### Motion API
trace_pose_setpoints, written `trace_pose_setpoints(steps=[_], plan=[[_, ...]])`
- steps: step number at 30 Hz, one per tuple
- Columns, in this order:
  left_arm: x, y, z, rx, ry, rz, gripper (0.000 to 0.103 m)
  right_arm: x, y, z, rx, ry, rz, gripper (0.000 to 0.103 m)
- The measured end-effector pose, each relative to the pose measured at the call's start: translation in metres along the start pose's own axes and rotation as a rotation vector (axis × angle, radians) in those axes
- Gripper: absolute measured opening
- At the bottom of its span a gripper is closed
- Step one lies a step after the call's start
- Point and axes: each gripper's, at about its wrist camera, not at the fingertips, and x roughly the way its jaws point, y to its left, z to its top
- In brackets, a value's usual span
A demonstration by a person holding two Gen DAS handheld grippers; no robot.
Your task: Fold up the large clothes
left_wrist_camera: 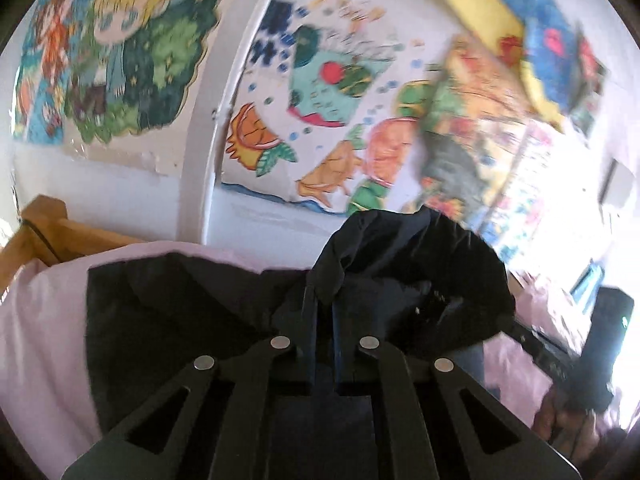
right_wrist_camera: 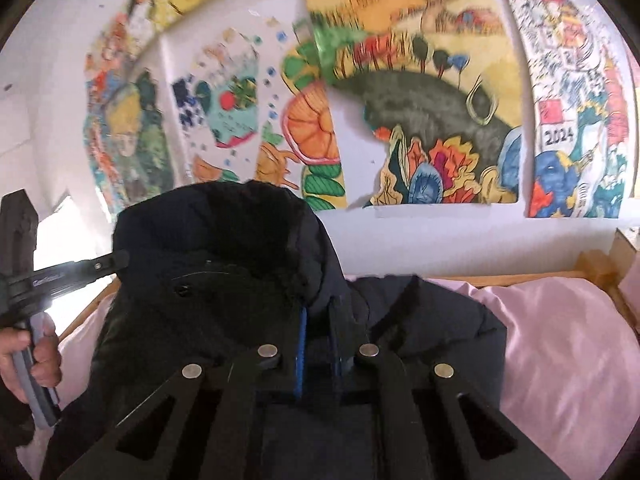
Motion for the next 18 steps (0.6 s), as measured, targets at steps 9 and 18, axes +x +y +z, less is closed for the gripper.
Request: trace_pose_setpoints(steps=[9, 18], plan=[[-0.034, -0.021, -0.072, 0.111, 0.007, 0.022, 0.003, -0.050, 0.016, -0.054, -0.079, -0.010, 0.009, 0.009], [0.022, 0.019, -0.112, 0.068, 0.111, 0.078, 0.003, -0.034, 0.010, -0.096, -0.073, 0.093, -0.034, 0.009]])
